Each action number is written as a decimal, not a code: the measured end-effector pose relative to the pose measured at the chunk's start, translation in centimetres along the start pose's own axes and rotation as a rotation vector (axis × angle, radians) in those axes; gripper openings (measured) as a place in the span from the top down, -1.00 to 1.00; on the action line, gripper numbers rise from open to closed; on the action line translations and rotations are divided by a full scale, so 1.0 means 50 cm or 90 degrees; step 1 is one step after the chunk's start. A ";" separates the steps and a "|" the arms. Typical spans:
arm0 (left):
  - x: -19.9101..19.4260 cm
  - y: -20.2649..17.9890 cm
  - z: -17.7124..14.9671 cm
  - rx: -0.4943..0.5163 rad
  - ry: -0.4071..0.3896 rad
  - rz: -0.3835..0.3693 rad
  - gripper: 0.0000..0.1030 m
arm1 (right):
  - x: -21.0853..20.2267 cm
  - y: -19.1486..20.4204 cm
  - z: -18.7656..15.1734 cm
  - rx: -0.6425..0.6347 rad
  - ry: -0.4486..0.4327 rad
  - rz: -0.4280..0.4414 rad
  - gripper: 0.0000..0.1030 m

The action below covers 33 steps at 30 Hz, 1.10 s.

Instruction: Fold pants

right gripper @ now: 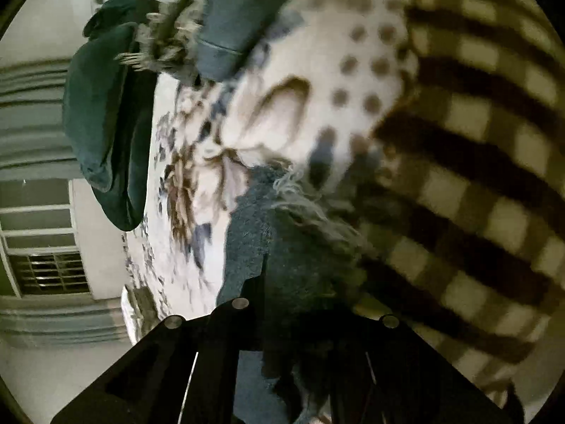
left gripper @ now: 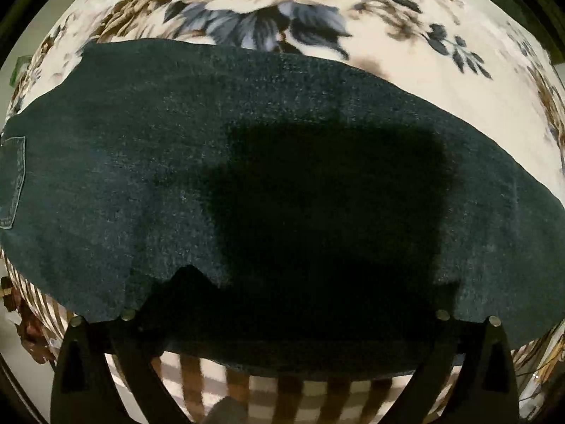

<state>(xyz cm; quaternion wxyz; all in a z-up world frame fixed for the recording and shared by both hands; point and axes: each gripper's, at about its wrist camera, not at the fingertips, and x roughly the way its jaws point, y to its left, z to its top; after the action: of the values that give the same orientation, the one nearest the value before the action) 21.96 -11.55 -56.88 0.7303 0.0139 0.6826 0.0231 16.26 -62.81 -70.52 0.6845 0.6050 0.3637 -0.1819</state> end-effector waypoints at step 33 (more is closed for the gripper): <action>-0.203 0.660 -0.234 -0.346 -0.113 0.156 -1.00 | 0.222 0.534 -0.944 -0.545 0.226 -0.142 0.86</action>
<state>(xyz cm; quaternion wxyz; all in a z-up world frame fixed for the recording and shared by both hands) 9.09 20.75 -45.83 0.7555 -0.0977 0.5785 0.2915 29.00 -9.95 -60.07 0.7758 0.2480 0.5800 0.0181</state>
